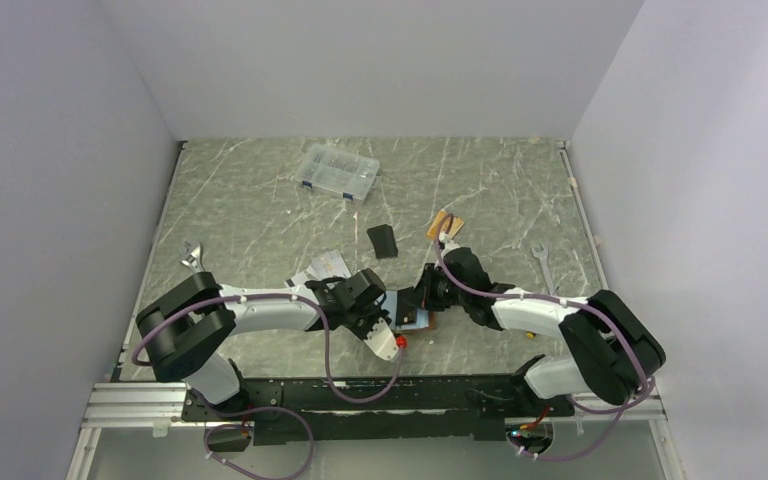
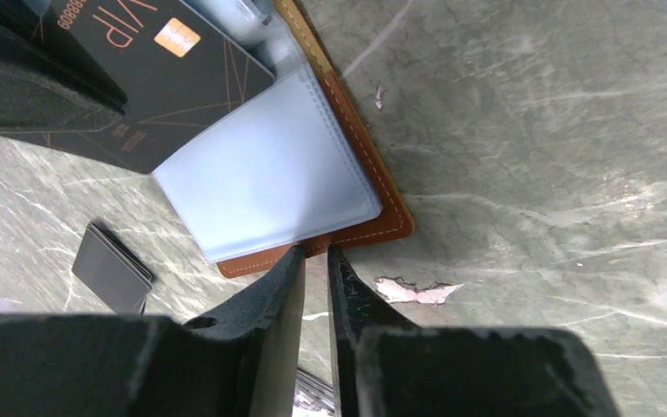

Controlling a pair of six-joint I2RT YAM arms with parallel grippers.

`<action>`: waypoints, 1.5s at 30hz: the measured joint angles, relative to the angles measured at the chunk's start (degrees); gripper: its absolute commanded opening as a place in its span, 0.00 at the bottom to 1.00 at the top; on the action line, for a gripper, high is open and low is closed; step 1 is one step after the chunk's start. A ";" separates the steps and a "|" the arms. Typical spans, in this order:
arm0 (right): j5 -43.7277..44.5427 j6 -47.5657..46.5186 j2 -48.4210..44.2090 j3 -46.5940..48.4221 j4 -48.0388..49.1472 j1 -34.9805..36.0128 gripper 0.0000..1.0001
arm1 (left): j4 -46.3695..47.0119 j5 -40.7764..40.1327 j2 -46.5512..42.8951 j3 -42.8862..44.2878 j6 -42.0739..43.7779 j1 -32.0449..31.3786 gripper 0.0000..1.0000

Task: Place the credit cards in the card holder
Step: Insert the credit card into the card holder.

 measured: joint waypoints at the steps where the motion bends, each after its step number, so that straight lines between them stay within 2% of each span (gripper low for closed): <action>1: 0.02 0.09 -0.44 -0.04 -0.52 0.02 0.18 | 0.02 0.00 0.02 0.00 0.00 0.00 0.21; 3: 0.04 0.22 -1.75 -0.44 -1.99 0.24 0.28 | 0.35 0.00 0.20 0.02 0.00 0.02 0.21; 5: 0.02 0.33 -3.08 -0.79 -3.89 0.37 0.32 | 0.68 0.04 0.42 0.20 0.00 0.02 0.20; 13: -0.96 0.92 -6.10 -0.83 -8.55 0.13 0.33 | 0.98 0.09 1.03 0.76 -0.44 0.07 0.20; 20: -2.19 2.14 -8.66 -0.83 -11.50 -0.63 0.39 | 0.96 0.09 1.09 0.85 -1.22 0.09 0.19; 24: -3.34 2.71 -9.49 -0.83 -12.72 -1.46 0.34 | 0.96 0.11 1.09 0.85 -1.27 0.09 0.19; 27: -4.15 3.37 -9.70 -0.83 -13.40 -1.75 0.23 | 0.96 0.09 1.09 0.85 -1.44 0.09 0.18; 31: -4.87 4.85 -9.73 -0.90 -13.51 -1.77 0.14 | 0.87 0.15 1.09 0.90 -1.53 0.11 0.18; 33: -5.11 5.64 -9.73 -0.94 -13.51 -1.77 0.07 | 0.74 0.20 1.09 1.01 -1.57 0.11 0.18; 34: -5.18 6.08 -9.73 -0.94 -13.46 -1.77 0.00 | 0.70 0.20 1.11 1.03 -1.57 0.11 0.18; 41: -4.13 8.70 -10.29 -1.33 -12.72 -1.77 0.00 | 0.28 0.26 1.25 1.29 -1.68 0.13 0.16; 45: -0.50 10.12 -14.82 -3.65 -12.61 -1.81 0.00 | -0.04 0.28 1.40 1.46 -1.66 0.13 0.14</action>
